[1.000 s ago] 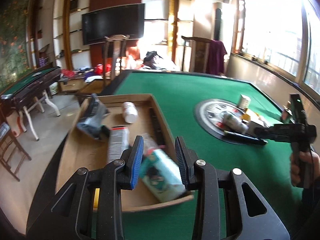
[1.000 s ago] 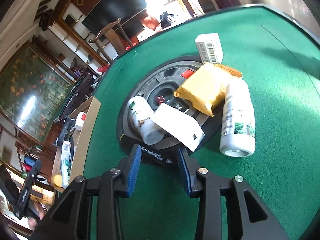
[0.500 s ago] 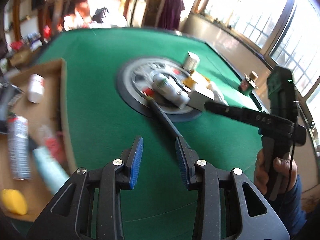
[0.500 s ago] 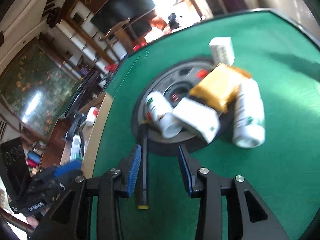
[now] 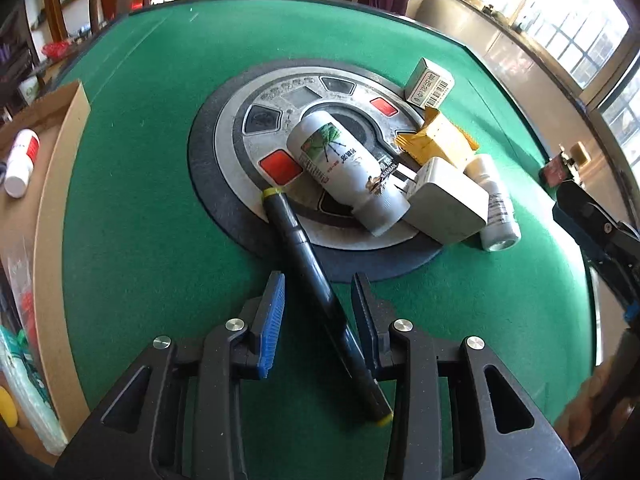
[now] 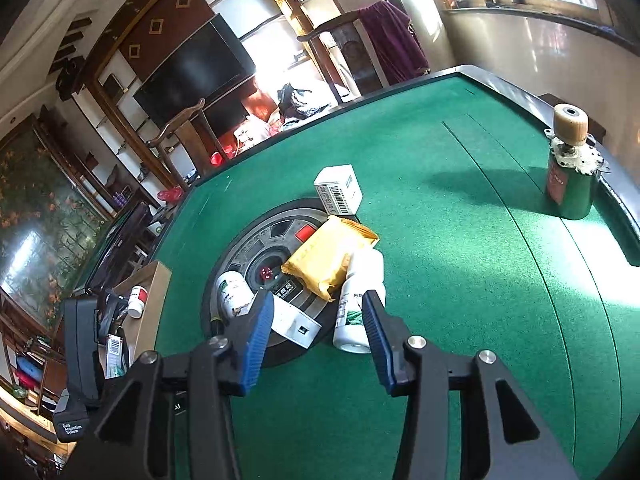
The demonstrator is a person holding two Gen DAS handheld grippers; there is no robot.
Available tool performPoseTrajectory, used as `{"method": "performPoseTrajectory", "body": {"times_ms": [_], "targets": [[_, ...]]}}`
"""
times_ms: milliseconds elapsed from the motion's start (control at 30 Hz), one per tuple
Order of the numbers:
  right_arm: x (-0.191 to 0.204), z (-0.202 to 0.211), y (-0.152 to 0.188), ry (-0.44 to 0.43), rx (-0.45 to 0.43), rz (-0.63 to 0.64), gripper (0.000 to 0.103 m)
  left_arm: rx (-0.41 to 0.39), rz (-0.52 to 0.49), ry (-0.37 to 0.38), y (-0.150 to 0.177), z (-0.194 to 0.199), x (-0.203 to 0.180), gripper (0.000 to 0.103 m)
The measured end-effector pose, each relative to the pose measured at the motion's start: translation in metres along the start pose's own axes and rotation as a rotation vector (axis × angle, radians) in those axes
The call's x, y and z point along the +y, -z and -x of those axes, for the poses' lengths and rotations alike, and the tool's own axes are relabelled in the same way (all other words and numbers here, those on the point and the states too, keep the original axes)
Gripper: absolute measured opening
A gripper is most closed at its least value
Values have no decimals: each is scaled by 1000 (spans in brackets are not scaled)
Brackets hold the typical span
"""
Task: Organize objects
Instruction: 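Grasp the black marker with the left gripper while the right grasps the white bottle, then carry the black marker and white bottle into the cardboard box and lower them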
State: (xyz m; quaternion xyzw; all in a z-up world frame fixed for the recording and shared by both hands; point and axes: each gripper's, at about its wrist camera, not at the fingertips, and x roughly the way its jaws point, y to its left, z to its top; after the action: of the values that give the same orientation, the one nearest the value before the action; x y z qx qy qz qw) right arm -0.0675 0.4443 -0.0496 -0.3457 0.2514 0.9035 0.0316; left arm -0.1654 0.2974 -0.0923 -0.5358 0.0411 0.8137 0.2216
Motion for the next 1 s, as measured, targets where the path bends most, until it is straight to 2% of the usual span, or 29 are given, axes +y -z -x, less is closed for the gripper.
{"method": "performPoseTrajectory", "body": {"times_ms": [133,300,467,500,533,567,733,1000], "targets": [[-11,-8,-2,43,22,-6,46,-31,-43,-19,8,4,6,14],[-12,-37,-2,94,93,10,46,-45,-94,-35,22,12,19,14],[-5,-63,-1,181,142,72,46,-69,-144,-58,30,14,18,14],[-5,-69,0,199,161,85,45,-76,-160,-70,31,14,14,14],[-5,-72,2,202,167,95,38,-82,-169,-79,27,10,11,14],[-2,-71,3,225,163,127,34,-87,-172,-80,28,10,10,14],[-8,-58,9,198,145,116,34,-99,-167,-51,28,11,13,14],[3,-8,1,172,-9,109,34,-158,-184,-11,31,30,7,14]]}}
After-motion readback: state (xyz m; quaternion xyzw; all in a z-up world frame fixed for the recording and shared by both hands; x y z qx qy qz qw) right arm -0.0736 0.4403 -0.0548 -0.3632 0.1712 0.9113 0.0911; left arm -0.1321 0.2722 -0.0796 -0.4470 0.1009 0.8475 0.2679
